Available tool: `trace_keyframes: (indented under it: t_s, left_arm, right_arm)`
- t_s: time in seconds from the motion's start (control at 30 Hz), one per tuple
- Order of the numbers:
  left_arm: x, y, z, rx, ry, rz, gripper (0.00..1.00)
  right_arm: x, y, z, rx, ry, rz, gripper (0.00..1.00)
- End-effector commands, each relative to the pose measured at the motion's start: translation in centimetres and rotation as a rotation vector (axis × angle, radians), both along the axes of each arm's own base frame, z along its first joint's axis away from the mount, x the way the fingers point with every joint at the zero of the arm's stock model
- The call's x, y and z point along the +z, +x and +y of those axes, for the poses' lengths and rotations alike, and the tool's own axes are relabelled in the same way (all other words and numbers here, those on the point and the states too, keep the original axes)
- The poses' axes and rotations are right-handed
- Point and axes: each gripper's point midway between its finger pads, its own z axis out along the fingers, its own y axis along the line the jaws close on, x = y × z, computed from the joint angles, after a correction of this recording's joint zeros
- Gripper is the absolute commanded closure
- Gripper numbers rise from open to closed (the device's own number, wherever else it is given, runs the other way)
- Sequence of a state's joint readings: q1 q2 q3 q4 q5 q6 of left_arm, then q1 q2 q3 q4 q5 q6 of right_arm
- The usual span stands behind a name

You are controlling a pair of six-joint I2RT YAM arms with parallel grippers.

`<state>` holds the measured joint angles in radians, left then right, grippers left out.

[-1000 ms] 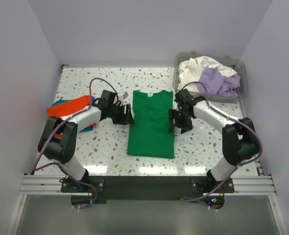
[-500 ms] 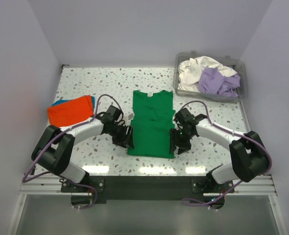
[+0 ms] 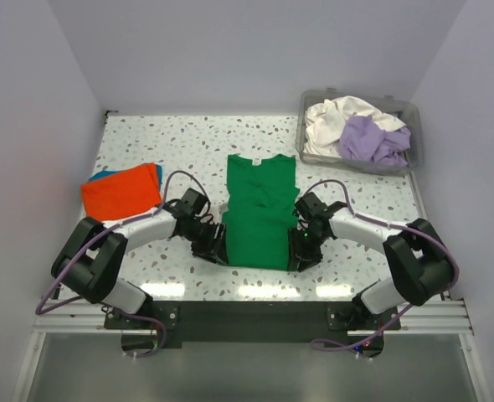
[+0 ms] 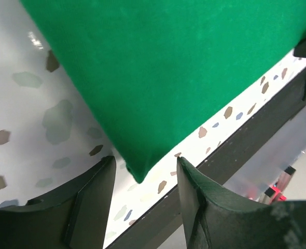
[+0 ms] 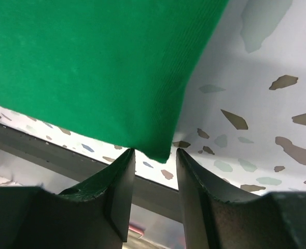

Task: Fold and stack the t-shirts
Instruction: Fold the tshirt

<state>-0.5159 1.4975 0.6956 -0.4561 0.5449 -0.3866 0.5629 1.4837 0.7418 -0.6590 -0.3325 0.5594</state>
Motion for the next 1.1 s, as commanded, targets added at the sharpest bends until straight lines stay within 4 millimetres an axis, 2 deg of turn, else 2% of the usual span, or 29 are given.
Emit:
trace_keyframes:
  t_s: [0.0, 0.1, 0.13, 0.2, 0.23, 0.27, 0.3, 0.33, 0.5, 0.73, 0.83, 0.9, 0.97, 1.0, 1.07]
  left_arm:
    - [-0.6, -0.4, -0.9, -0.015, -0.052, 0.02, 0.45]
    - [-1.4, -0.6, -0.8, -0.016, -0.046, 0.027, 0.51]
    - [-1.4, -0.5, -0.8, -0.019, -0.047, 0.026, 0.59]
    - [-1.4, -0.3, -0.9, -0.019, -0.046, 0.018, 0.7]
    - [-1.2, -0.2, -1.0, -0.022, -0.049, 0.012, 0.78]
    - [-1.2, -0.3, -0.9, -0.021, -0.044, 0.022, 0.81]
    - [-0.8, -0.2, -0.9, -0.018, -0.044, 0.013, 0.84]
    - [-0.6, -0.2, -0.8, -0.011, -0.037, 0.021, 0.88]
    - [1.0, -1.1, -0.4, 0.043, -0.028, 0.042, 0.98]
    - [3.1, -3.7, 0.0, 0.088, -0.046, 0.109, 1.0]
    - [5.2, -4.0, -0.2, 0.113, -0.072, 0.111, 1.0]
    - [7.3, -3.4, -0.5, 0.127, -0.099, 0.072, 1.0]
    - [8.5, -3.7, -0.2, 0.135, -0.084, 0.076, 1.0]
    - [9.5, -3.3, -0.4, 0.134, -0.094, 0.057, 1.0]
    - [10.5, -3.4, -0.1, 0.14, -0.08, 0.055, 1.0]
  right_arm:
    - [-0.4, 0.2, 0.4, 0.006, 0.013, -0.006, 0.59]
    - [-0.8, 0.3, 0.2, 0.008, 0.001, -0.007, 0.63]
    - [-0.8, 0.4, 0.3, 0.011, -0.002, -0.009, 0.65]
    - [-0.7, 0.4, 0.2, 0.011, -0.004, -0.015, 0.71]
    - [-0.5, 0.4, 0.1, 0.013, -0.008, -0.012, 0.75]
    - [-0.3, 0.4, 0.2, 0.011, -0.004, -0.018, 0.82]
    - [0.0, 0.4, 0.1, 0.008, -0.007, -0.021, 0.98]
    - [0.2, 0.3, -0.1, 0.004, -0.016, -0.014, 1.0]
    - [2.3, -0.7, -0.1, -0.006, 0.002, 0.015, 1.0]
    - [4.9, -2.8, -0.8, 0.003, -0.003, 0.076, 1.0]
    - [6.8, -3.4, -1.1, -0.004, -0.005, 0.075, 1.0]
    - [8.2, -3.1, -1.0, -0.009, 0.004, 0.048, 1.0]
    - [9.5, -3.7, -1.5, -0.015, -0.008, 0.058, 1.0]
    - [10.4, -3.3, -1.4, -0.019, -0.004, 0.034, 1.0]
    - [11.5, -3.4, -2.0, -0.024, -0.028, 0.026, 1.0]
